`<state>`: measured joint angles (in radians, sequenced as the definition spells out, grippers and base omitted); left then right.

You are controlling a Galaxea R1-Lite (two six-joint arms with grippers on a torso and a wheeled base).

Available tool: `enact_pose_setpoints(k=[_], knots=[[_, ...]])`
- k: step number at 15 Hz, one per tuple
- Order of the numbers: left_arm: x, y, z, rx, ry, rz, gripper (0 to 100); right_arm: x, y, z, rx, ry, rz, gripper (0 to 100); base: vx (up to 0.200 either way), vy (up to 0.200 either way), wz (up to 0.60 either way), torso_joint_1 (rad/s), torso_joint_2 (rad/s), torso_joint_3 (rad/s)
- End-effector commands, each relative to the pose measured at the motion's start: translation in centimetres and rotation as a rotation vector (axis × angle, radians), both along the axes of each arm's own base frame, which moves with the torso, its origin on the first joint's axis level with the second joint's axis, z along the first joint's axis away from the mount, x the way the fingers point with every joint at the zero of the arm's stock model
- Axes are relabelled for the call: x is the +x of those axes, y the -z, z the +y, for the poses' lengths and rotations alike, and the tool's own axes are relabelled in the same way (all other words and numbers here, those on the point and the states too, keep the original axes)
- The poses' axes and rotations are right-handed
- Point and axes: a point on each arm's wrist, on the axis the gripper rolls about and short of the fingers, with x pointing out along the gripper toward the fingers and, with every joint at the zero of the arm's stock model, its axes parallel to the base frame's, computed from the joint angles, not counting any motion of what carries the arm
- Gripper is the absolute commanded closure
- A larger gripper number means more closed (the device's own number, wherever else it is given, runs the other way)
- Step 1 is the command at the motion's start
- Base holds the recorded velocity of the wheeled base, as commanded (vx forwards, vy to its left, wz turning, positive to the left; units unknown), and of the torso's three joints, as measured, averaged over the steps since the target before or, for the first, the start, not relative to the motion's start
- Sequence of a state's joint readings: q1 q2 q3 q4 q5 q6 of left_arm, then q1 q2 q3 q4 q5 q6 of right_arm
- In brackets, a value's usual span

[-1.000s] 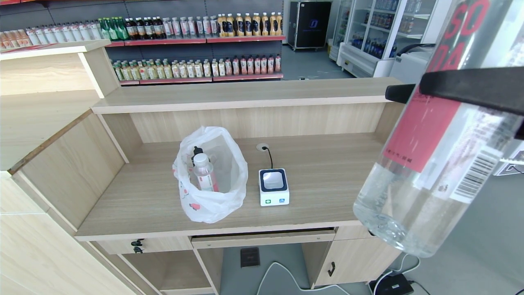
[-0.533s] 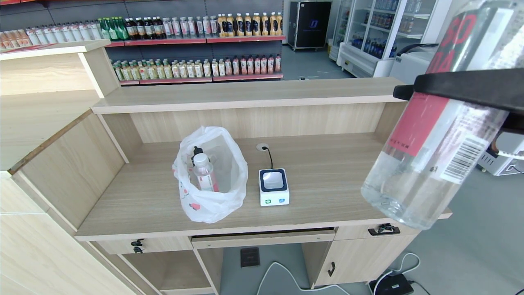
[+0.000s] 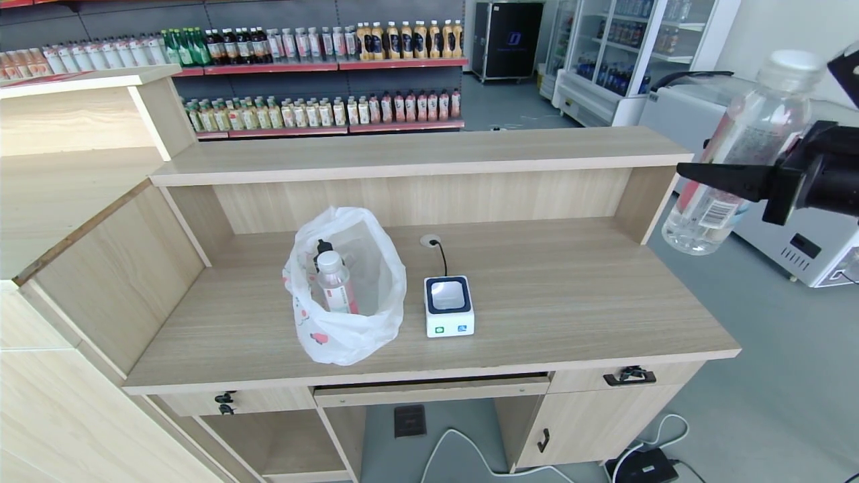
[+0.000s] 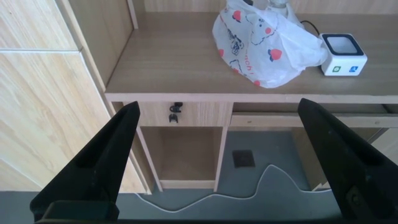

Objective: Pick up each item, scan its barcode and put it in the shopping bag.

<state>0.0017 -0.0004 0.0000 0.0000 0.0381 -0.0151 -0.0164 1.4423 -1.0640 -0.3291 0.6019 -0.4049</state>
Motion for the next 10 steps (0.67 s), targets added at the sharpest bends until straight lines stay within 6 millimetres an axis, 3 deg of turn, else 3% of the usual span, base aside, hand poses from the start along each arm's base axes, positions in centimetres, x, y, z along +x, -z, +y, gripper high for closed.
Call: enact_pose_setpoints(k=[1,6,10], knots=[[0.0,0.0,0.0,0.0,0.0,0.0,0,4.9,3.5,-3.1,-0.134,0.092,-0.032,100,0.0,0.0,0.0,0.0,0.0,0.0],[0.0,0.0,0.0,0.0,0.0,0.0,0,5.9,3.9,-4.4,-0.2,0.123,-0.1,100,0.0,0.0,0.0,0.0,0.0,0.0],[0.0,0.0,0.0,0.0,0.0,0.0,0,6.4,5.2,-4.9,-0.322,0.149,-0.126,100,0.0,0.0,0.6,0.0,0.0,0.004]])
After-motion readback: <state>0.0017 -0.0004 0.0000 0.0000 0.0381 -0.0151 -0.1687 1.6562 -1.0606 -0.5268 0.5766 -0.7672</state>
